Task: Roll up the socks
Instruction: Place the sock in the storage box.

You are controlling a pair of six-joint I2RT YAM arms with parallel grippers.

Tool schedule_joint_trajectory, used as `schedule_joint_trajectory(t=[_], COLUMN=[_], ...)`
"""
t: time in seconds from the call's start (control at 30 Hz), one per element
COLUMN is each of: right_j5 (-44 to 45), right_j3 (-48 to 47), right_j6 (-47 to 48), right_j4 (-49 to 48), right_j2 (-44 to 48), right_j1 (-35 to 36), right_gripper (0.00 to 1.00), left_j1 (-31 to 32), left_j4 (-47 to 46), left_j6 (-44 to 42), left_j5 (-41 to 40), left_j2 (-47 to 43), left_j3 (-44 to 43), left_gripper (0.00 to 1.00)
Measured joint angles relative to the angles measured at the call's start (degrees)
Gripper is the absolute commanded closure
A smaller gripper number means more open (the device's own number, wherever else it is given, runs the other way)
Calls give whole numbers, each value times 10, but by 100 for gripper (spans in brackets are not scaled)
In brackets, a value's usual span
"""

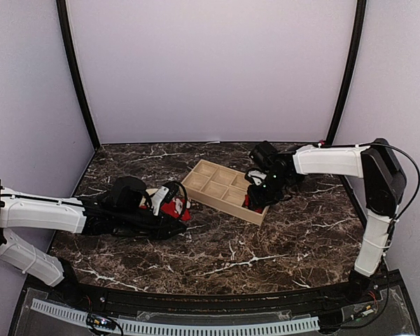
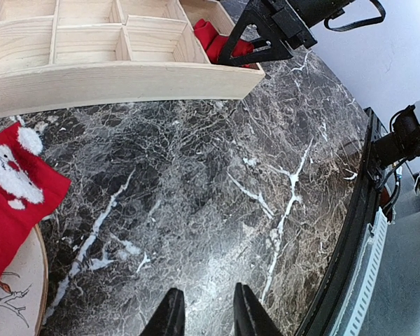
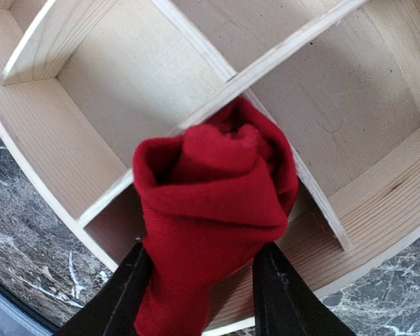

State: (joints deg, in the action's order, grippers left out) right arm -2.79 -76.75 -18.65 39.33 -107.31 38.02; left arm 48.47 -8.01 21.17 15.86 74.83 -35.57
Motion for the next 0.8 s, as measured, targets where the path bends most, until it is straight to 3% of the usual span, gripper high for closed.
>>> schedule_joint_trajectory(t=[0.8], right_j5=[11], right_j3=[-4], right_j6=[-1], right_j4=[14], right_j2=[30], right_j1=[5], right_gripper=[55], left_j1=[0], left_j4=[0], left_j6=[0], left_j5=[7], left_j2=[0], left_j3=[0], left_gripper=[80])
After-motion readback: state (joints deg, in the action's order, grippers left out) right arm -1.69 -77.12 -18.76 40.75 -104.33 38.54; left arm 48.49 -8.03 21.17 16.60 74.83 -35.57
